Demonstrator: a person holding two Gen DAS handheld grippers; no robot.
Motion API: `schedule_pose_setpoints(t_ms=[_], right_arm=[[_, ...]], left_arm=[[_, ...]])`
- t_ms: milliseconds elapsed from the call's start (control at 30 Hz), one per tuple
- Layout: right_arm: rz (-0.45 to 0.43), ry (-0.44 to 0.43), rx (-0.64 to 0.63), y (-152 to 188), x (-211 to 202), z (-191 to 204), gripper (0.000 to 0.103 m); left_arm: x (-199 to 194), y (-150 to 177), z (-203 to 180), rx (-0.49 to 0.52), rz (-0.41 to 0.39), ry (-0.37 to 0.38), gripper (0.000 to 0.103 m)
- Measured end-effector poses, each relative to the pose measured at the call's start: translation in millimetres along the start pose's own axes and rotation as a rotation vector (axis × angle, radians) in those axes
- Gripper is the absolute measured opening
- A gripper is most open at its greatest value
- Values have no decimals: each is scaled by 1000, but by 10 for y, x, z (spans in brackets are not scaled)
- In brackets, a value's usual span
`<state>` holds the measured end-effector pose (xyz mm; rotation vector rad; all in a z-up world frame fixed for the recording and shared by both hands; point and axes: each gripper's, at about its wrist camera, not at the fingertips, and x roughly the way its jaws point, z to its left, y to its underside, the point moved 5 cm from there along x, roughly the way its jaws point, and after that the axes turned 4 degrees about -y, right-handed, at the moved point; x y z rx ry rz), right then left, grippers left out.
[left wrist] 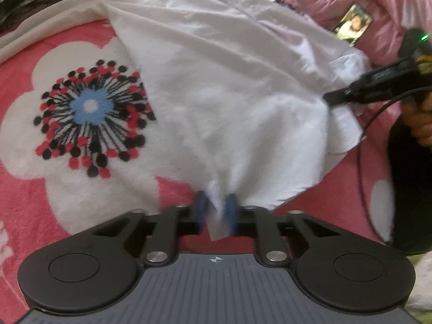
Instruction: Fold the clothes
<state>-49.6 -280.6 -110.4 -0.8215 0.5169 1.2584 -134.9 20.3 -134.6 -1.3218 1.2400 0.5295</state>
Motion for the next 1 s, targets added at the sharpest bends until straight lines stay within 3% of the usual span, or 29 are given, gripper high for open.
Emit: schedule_pose_setpoints(t_ms=[133,267,333,433,600,767,900,1000], right_arm=[[-43,-8,-78,-81,-107,111,2],[6,58,-76,-73,4,18,5],[13,70,-78,-64,6,-1,7],[6,70,-85,-62,-42,4,19],[-18,77,-104,-74,-135,18,20],[-163,198,-230,-375,-352,137,21],[-154,283,-318,-537,-389,192,21],[-102,382,-462,-503,-333,264,34]], left_arm=[[-33,21,203,-108,28,34,0],[-15,81,371,-194,63,49,0],[-6,86,379,-212,61,55,0],[8,87,373,-215,60,54,2],[8,88,397,-227,57,65,2],[30,88,404,-230,58,66,2],[32,90,427,-245,58,71,2],[31,104,434,-249,57,72,3]])
